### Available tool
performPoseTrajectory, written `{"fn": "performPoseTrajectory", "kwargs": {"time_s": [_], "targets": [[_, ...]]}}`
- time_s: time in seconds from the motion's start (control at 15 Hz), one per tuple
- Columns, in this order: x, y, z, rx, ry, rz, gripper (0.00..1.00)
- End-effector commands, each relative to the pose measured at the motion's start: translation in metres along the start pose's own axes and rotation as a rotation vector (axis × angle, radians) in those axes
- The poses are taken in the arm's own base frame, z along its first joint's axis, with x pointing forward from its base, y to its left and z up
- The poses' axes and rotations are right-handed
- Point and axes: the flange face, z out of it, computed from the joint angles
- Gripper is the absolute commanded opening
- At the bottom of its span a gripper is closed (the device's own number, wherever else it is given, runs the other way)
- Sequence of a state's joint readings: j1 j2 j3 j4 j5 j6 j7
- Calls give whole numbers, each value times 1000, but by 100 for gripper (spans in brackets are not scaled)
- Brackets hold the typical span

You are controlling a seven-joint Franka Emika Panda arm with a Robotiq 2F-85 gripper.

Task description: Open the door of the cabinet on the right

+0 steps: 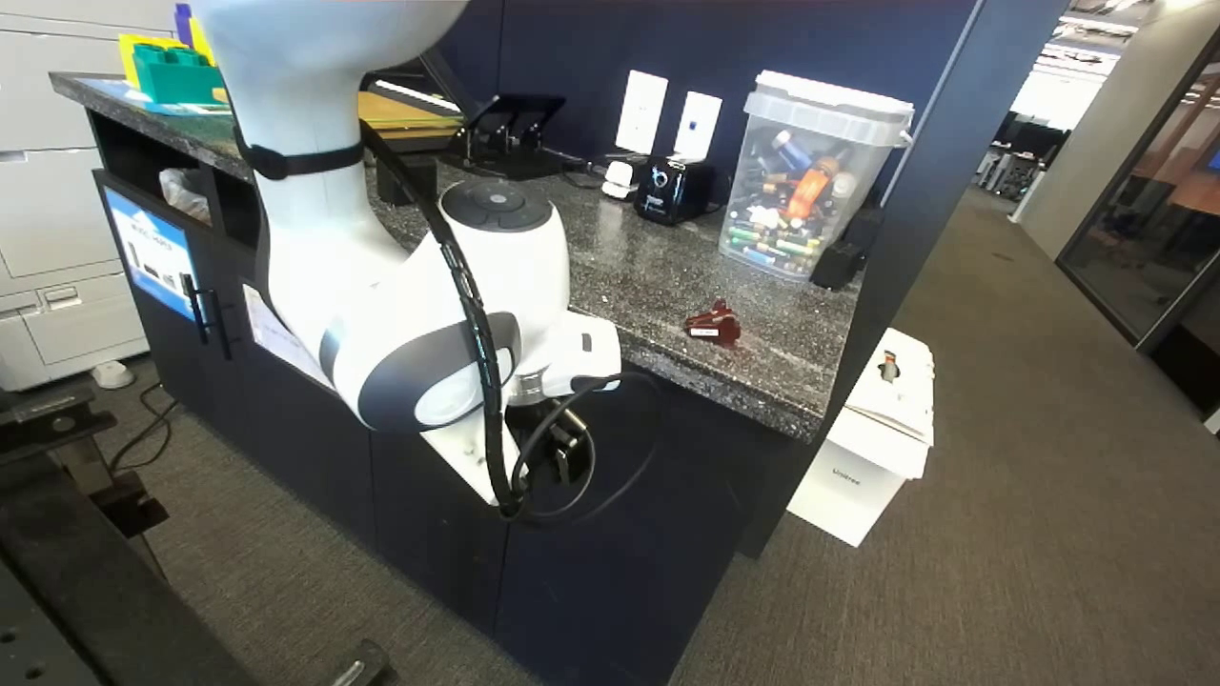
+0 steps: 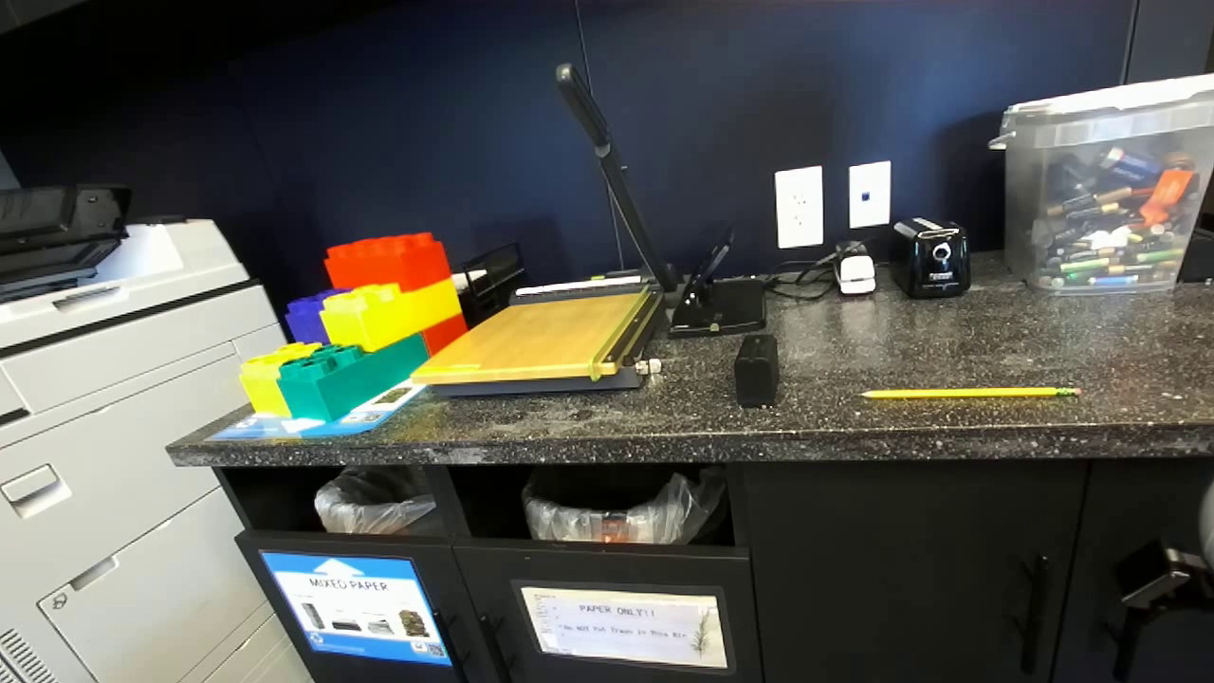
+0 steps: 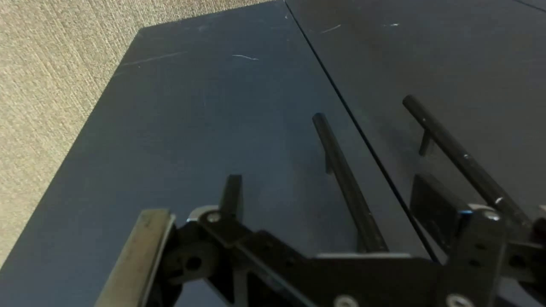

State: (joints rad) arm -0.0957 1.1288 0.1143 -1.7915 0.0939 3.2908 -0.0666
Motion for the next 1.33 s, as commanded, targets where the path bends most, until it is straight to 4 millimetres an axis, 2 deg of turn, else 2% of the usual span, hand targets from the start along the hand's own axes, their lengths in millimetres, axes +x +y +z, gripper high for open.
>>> {"fn": "performPoseTrajectory", "kwargs": {"time_s": [0.0,0.27,0.33,0.4,0.53,0.93,1.13,1.2,1.27], "targets": [[16,-14,14,0,70,-2,100],[24,-21,22,2,98,-5,100],[27,-22,23,2,103,-5,97],[29,-23,24,3,109,-2,74],[32,-23,26,2,119,-2,69],[20,-19,30,4,85,-6,21],[10,-14,33,6,51,-1,1],[9,-14,31,3,37,1,0],[9,-9,25,-8,10,5,3]]}}
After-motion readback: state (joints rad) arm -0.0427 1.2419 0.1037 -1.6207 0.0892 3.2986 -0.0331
